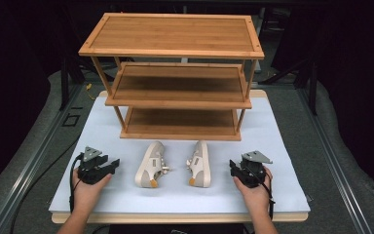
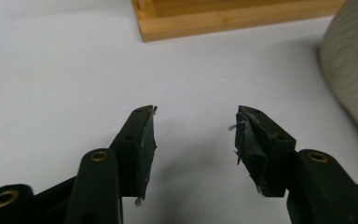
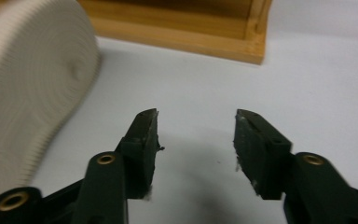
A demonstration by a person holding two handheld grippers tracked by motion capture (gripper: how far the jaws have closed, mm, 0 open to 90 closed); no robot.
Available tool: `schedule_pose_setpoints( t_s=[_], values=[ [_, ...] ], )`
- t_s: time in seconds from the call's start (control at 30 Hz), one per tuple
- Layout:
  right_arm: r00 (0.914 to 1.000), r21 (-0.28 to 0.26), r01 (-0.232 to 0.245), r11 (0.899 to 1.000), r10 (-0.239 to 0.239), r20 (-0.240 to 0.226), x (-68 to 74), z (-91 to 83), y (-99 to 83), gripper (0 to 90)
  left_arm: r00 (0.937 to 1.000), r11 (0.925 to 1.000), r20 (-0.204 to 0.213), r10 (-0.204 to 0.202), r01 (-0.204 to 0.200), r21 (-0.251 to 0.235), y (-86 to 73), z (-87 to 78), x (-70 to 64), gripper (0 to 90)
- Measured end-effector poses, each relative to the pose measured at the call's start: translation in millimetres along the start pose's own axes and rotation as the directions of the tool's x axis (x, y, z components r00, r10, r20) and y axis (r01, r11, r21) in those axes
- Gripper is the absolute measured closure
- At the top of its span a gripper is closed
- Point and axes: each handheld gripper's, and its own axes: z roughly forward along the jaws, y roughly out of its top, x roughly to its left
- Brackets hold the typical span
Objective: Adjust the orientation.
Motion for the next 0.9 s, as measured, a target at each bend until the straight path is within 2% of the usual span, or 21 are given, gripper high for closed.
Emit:
schedule_pose_setpoints(
  t_s=[0.03, 0.07, 0.1, 0.13, 0.27, 0.3, 0.37, 0.4, 0.47, 0.5, 0.53, 0.7, 0.9],
  values=[
    [0.9999, -0.007, -0.007, 1.0, 0.007, -0.009, 0.3, -2.3, 0.3, 54.0, 0.9998, 1.0, 0.018, -0.007, 0.007, -0.007, -0.2, -1.5, -0.7, 48.8],
    [0.9989, -0.02, -0.021, 1.0, 0.02, -0.042, 0.4, -4.6, 0.4, 54.0, 0.9994, 0.9998, 0.031, -0.014, 0.014, -0.012, -0.2, -2.8, -1.8, 49.9],
    [0.9971, -0.032, -0.026, 0.999, 0.024, -0.072, 0.5, -6.1, 0.2, 53.2, 0.999, 0.9999, 0.043, -0.009, 0.009, -0.011, 0.1, -4.5, -3.4, 51.5],
    [0.9968, -0.038, -0.022, 0.999, 0.019, -0.078, 1.2, -6.8, 0.0, 51.4, 0.9987, 0.9999, 0.051, -0.005, 0.006, -0.009, 0.5, -5.0, -4.6, 52.8],
    [0.9973, -0.027, -0.021, 0.999, 0.019, -0.07, 4.1, -6.6, -0.2, 51.1, 0.9982, 0.9997, 0.055, 0.023, -0.023, -0.008, 2.2, -7.9, -10.0, 55.4],
    [0.9957, -0.002, -0.037, 0.999, 0.036, -0.085, 5.1, -6.5, -0.9, 53.4, 0.9974, 0.9991, 0.058, 0.043, -0.042, -0.011, 2.8, -9.8, -14.6, 55.6],
    [0.9964, 0.003, -0.038, 0.999, 0.038, -0.076, 6.4, -8.1, -1.4, 57.5, 0.9966, 0.9989, 0.069, 0.046, -0.045, -0.012, 2.9, -10.4, -17.4, 58.4],
    [0.996, 0.009, -0.031, 0.999, 0.031, -0.084, 7.4, -8.8, -1.7, 60.5, 0.9948, 0.9977, 0.076, 0.068, -0.067, -0.012, 4.7, -11.9, -23.7, 58.6],
    [0.9961, 0.018, -0.014, 1.0, 0.015, -0.087, 9.8, -9.7, -1.9, 62.7, 0.9908, 0.9964, 0.108, 0.082, -0.079, -0.028, 6.8, -14.4, -28.7, 62.7],
    [0.9977, 0.024, -0.002, 1.0, 0.004, -0.068, 11.7, -10.8, -1.7, 63.5, 0.9889, 0.9952, 0.114, 0.096, -0.093, -0.032, 7.6, -16.7, -31.4, 65.2],
    [0.9968, 0.026, 0.004, 1.0, -0.002, -0.08, 12.6, -12.2, -1.4, 64.0, 0.9886, 0.9945, 0.111, 0.101, -0.098, -0.038, 7.7, -19.0, -34.2, 66.3],
    [0.9963, 0.002, 0.01, 1.0, -0.01, -0.085, 18.7, -15.8, -0.3, 68.9, 0.9813, 0.9936, 0.156, 0.112, -0.109, -0.03, 12.0, -21.0, -42.7, 76.3],
    [0.9967, 0.007, 0.038, 0.999, -0.037, -0.072, 21.8, -15.8, 2.0, 76.6, 0.9722, 0.9914, 0.195, 0.13, -0.124, -0.043, 15.5, -28.3, -51.2, 87.5]
  ],
)
